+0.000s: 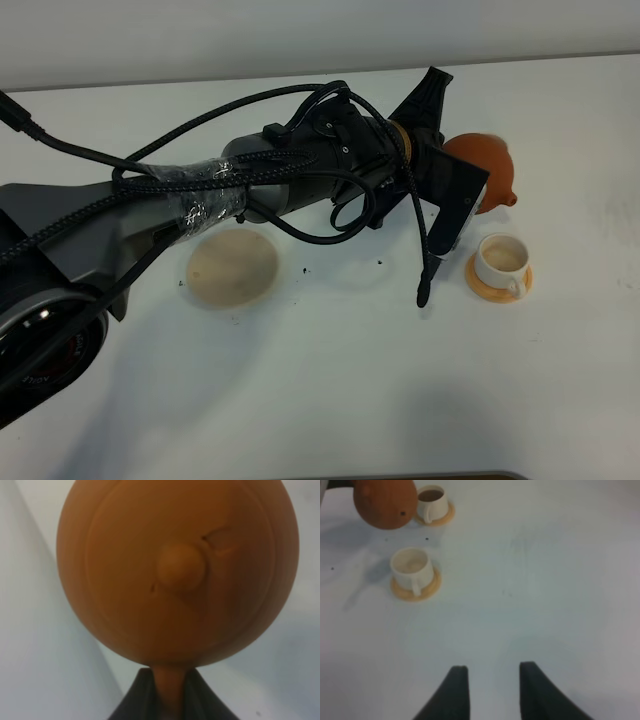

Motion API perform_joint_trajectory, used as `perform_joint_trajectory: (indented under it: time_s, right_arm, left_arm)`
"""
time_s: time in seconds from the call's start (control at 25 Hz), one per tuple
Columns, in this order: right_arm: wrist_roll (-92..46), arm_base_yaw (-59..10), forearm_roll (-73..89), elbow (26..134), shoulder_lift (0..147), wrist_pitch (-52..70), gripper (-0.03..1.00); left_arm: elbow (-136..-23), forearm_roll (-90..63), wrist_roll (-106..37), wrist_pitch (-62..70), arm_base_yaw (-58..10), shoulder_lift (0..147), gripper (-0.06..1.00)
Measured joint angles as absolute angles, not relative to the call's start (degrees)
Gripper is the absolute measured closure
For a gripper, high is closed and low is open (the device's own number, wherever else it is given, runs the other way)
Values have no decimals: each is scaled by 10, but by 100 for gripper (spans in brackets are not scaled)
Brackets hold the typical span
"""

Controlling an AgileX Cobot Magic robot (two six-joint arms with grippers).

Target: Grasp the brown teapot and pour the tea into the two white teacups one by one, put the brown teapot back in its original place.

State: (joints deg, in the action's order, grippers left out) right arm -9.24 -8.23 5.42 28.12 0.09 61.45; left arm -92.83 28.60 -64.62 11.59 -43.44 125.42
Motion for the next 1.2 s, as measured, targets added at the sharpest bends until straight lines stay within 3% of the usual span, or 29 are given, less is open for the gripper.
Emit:
perform_joint_trajectory:
  time_s: [1.2]
  right_arm:
    - [-92,-82,54,281,1,614,73]
  left_arm:
    - [-928,375,-780,40,-434,1283,83]
